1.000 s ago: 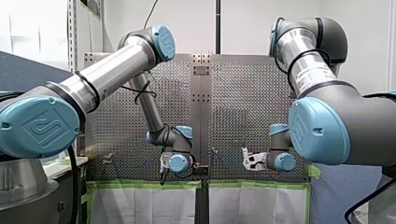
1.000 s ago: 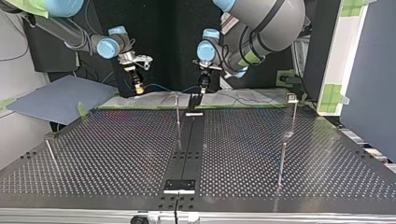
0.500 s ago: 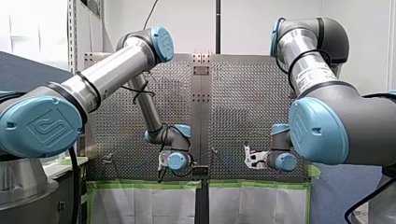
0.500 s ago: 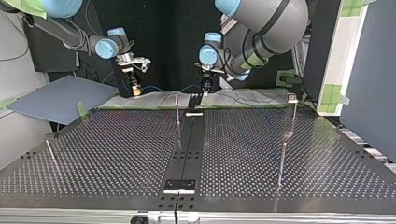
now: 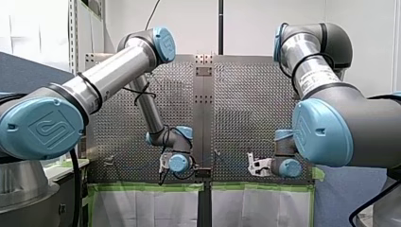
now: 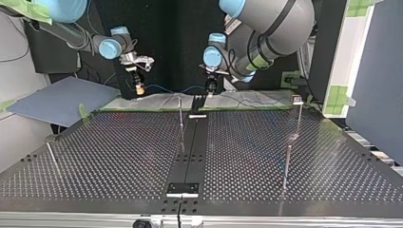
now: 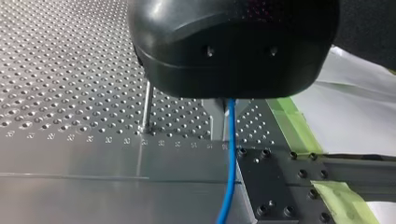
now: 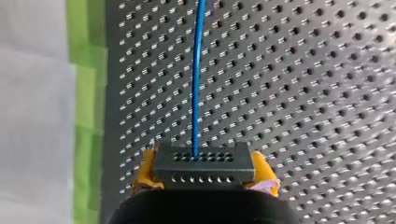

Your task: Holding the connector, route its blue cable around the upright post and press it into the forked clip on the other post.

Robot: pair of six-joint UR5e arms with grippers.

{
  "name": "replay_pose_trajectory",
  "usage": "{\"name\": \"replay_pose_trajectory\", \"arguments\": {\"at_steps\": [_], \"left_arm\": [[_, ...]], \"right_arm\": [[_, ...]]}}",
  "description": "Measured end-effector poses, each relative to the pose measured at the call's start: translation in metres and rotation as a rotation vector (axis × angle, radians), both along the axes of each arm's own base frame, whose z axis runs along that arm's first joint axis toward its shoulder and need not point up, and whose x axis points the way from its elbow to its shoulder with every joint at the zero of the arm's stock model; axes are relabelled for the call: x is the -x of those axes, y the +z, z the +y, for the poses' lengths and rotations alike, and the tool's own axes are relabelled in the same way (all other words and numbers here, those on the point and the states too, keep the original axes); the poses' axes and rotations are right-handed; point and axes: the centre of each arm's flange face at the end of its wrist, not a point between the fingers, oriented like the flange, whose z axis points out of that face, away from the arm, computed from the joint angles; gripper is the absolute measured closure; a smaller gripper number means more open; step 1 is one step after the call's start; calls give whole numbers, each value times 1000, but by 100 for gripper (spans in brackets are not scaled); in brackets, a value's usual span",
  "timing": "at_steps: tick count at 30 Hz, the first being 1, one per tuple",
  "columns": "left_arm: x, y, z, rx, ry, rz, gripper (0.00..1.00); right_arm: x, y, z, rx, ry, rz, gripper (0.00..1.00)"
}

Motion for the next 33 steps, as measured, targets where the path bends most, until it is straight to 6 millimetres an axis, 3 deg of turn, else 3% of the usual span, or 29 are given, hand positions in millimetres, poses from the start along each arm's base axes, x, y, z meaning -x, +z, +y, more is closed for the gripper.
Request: {"name": "replay_pose_trajectory", "arguments": {"at_steps": [5, 18, 33], "left_arm": [[-1, 1, -2, 0, -13, -2, 100], [-18, 13, -13, -21, -29, 6, 100], [-28, 14, -6, -16, -28, 8, 100]], "right_arm": [[3, -10, 1, -16, -9, 6, 100], [12, -8, -14, -33, -36, -4, 100], [22, -8, -22, -34, -80, -12, 100]]}}
